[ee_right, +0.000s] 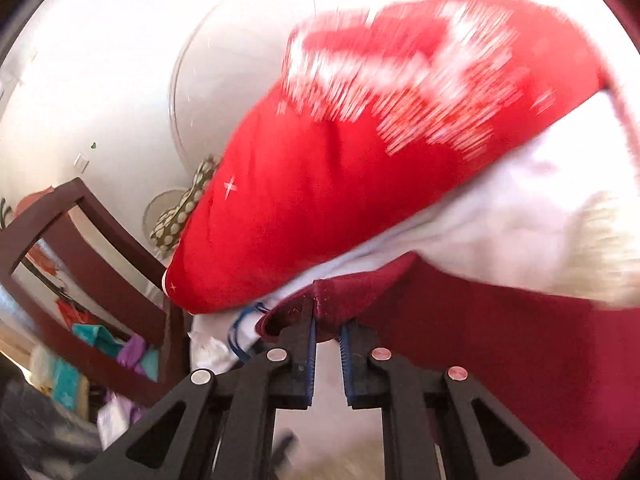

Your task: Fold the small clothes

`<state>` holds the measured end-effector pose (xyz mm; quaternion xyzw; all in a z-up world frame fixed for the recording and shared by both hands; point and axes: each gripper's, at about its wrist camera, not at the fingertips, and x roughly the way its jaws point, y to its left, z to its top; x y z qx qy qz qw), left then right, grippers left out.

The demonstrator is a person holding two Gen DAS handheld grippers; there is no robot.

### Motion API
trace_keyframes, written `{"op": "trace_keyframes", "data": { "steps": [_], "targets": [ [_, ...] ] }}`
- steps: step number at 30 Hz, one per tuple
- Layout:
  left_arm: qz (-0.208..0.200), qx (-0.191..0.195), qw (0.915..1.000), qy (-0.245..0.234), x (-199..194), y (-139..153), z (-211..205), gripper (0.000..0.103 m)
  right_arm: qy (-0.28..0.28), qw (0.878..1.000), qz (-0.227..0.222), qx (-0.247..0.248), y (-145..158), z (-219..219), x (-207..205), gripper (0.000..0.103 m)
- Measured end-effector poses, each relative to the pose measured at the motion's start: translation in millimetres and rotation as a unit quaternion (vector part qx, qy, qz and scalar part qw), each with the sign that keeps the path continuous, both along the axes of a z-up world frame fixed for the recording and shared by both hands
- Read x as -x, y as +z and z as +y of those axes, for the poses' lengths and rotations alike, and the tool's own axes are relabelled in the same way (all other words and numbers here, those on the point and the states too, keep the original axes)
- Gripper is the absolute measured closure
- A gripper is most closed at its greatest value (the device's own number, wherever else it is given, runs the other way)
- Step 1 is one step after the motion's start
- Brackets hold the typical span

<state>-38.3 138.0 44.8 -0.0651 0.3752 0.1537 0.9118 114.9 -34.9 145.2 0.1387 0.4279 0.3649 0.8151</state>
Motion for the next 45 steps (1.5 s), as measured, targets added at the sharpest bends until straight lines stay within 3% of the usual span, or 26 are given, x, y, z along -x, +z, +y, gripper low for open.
{"op": "trace_keyframes", "data": {
  "steps": [4,6,10,13,15,17,19,22,24,25,30,36,37,41,45],
  "targets": [
    [-0.013,-0.027,0.9995,-0.011,3.3,5.5,-17.2,0.003,-0.081,0.995,-0.049,0.035,40.2,-87.3,38.1,0.093],
    [-0.012,-0.045,0.9987,-0.021,3.0,4.7,-27.2,0.003,-0.12,0.991,-0.053,0.039,53.6,-129.1,46.6,0.093],
    [-0.017,-0.055,0.9977,-0.037,4.3,6.1,-44.6,0.003,-0.209,0.974,-0.064,0.06,60.1,-203.0,89.6,0.093],
    [-0.035,-0.054,0.9965,-0.053,8.0,12.3,-60.7,0.003,-0.272,0.953,-0.061,0.118,36.5,-248.5,117.4,0.093],
    [-0.043,-0.051,0.9948,-0.077,9.2,18.2,-77.0,0.003,-0.307,0.94,-0.039,0.146,3.4,-272.1,134.5,0.093],
    [-0.053,-0.052,0.9919,-0.104,10.2,26.7,-94.3,0.003,-0.322,0.937,0.02,0.132,-27.8,-295.4,141.5,0.093],
    [-0.066,-0.053,0.9875,-0.133,11.0,35.9,-112.1,0.003,-0.333,0.936,0.09,0.076,-52.3,-319.2,151.9,0.092],
    [-0.063,-0.03,0.9805,-0.184,0.4,44.7,-138.7,0.003,-0.35,0.933,0.077,0.041,-54.0,-337.0,172.0,0.077],
    [-0.058,-0.021,0.9776,-0.202,-11.9,48.1,-150.2,0.003,-0.361,0.93,0.067,0.03,-48.8,-345.9,180.7,0.058],
    [-0.057,-0.016,0.9754,-0.212,-20.4,49.3,-158.0,0.003,-0.366,0.928,0.066,0.02,-44.5,-351.9,183.5,0.055],
    [-0.031,0.017,0.9715,-0.234,-56.7,43.9,-177.0,0.003,-0.376,0.925,0.055,-0.01,-34.5,-360.5,187.2,0.055],
    [-0.003,0.032,0.9681,-0.249,-69.8,18.0,-187.0,0.003,-0.339,0.934,0.089,0.073,-77.6,-332.4,167.2,0.054],
    [0.01,0.026,0.9673,-0.252,-71.2,12.8,-189.4,0.003,-0.334,0.934,0.071,0.1,-79.4,-323.8,166.7,0.057],
    [0.023,0.018,0.9659,-0.257,-70.0,5.6,-189.1,0.003,-0.311,0.938,0.03,0.149,-70.7,-307.3,163.6,0.097],
    [0.008,0.035,0.9647,-0.261,-63.7,10.8,-184.1,0.003,-0.341,0.924,-0.028,0.171,-29.6,-328.0,168.3,0.098]
  ]
}}
